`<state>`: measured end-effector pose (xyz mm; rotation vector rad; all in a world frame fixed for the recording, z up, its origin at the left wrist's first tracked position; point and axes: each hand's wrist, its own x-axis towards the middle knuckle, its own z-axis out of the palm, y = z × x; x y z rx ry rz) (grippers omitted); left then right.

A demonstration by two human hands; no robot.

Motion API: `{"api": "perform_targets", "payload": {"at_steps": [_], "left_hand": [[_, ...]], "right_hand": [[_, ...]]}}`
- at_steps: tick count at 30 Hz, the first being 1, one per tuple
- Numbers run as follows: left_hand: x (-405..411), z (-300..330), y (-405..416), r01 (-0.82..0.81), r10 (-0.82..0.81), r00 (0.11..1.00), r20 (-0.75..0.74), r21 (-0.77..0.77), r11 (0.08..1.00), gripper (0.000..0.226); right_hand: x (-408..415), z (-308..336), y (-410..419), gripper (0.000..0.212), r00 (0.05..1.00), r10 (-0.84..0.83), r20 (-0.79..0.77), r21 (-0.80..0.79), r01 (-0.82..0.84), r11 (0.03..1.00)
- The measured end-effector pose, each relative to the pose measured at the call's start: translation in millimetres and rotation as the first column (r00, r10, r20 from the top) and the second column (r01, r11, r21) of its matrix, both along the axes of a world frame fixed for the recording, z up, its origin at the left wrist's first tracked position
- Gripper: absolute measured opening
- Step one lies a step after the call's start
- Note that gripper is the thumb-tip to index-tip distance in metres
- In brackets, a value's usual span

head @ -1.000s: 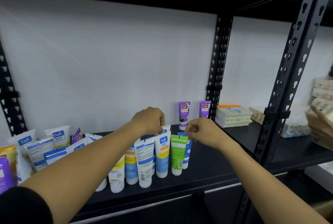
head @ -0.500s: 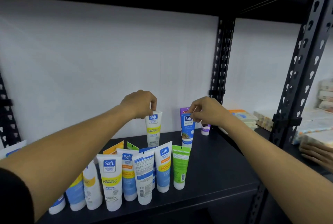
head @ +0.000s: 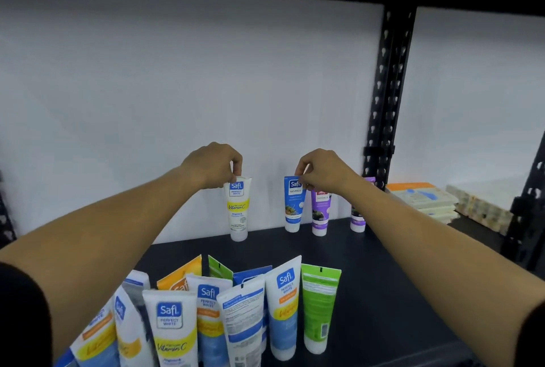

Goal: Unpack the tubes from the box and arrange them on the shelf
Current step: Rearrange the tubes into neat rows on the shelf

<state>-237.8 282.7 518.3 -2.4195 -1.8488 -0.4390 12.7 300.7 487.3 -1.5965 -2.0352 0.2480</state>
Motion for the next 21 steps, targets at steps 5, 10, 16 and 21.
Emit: {"api": "perform_targets", "payload": {"at_steps": [5,10,16,21], "left_hand": [[-12.9,-15.6,18.0,-0.001,0.001,1.000,0.011,-0.032,0.999,0.012],[-20.0,-29.8,32.9,0.002,-0.001,1.000,0.015,-0.052,0.999,0.008],[-27.4,-41.7,44.3,-0.010,0.011,1.000,0.015,-0.062,0.998,0.011],[-30.2,-47.5,49.4,-0.011,0.012,1.000,0.014,-0.054,0.998,0.011]], "right_hand": [[-18.8,-18.3,28.9,0.007,1.000,0.020,0.008,-0.047,-0.020,0.999],[-31.7,-29.9,44.0,0.010,0.999,0.039,0.014,-0.065,-0.038,0.997],[-43.2,-41.1,55.5,0.007,0.997,0.069,0.042,-0.092,-0.065,0.994],[-44.0,-48.7,60.8,0.006,0.996,0.068,0.051,-0.099,-0.063,0.993]]}}
